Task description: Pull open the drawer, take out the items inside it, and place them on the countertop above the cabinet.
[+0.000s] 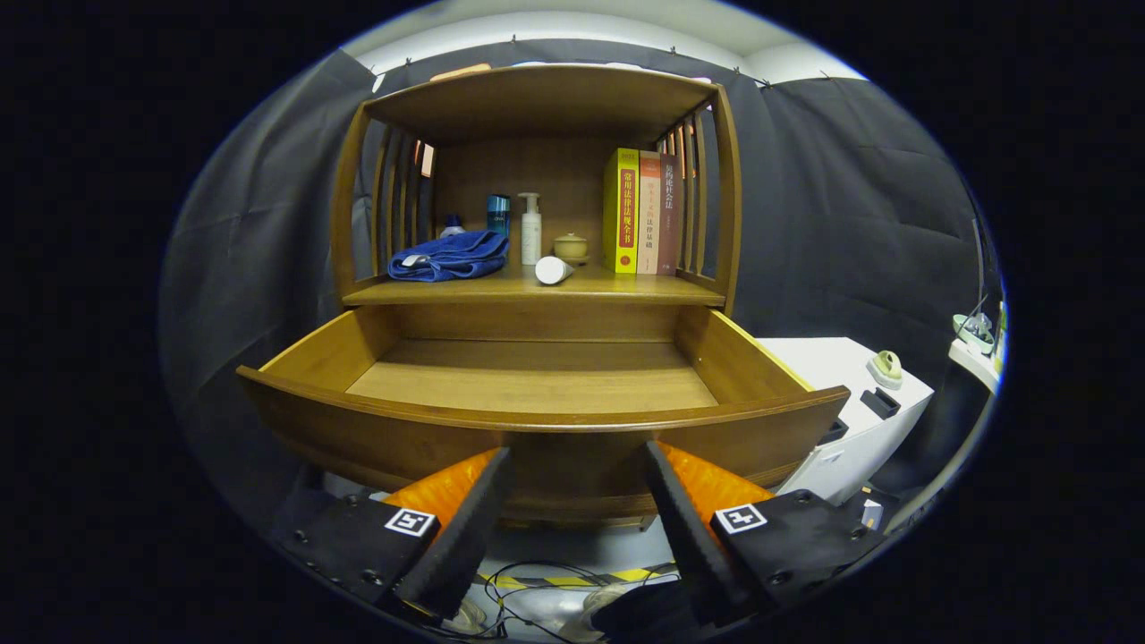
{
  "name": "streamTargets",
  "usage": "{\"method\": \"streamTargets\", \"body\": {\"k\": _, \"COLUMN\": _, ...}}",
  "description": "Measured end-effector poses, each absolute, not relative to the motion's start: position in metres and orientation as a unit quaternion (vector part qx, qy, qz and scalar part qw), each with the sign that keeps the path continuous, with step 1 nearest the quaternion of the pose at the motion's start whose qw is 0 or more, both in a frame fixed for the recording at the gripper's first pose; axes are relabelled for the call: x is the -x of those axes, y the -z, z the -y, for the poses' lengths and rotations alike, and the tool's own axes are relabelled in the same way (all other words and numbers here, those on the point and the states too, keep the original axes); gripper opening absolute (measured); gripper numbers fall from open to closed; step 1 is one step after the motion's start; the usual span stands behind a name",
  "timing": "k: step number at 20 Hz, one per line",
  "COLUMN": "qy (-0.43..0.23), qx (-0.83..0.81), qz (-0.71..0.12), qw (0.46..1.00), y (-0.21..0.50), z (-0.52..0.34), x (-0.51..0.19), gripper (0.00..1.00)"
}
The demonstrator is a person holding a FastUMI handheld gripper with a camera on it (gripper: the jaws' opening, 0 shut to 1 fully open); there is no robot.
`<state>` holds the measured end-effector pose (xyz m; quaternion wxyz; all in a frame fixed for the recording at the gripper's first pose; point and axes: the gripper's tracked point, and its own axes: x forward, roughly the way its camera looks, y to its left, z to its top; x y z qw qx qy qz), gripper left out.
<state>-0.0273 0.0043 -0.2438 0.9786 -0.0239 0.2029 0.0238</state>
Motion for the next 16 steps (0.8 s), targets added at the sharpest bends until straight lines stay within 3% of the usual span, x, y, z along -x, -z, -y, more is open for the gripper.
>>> {"method": "streamTargets", "body": {"k": 16, "qy": -0.03, "qx": 0.043, "qz": -0.182, "qw": 0.982, "y": 0.236, "z": -0.008, "x": -0.074, "gripper": 0.98}}
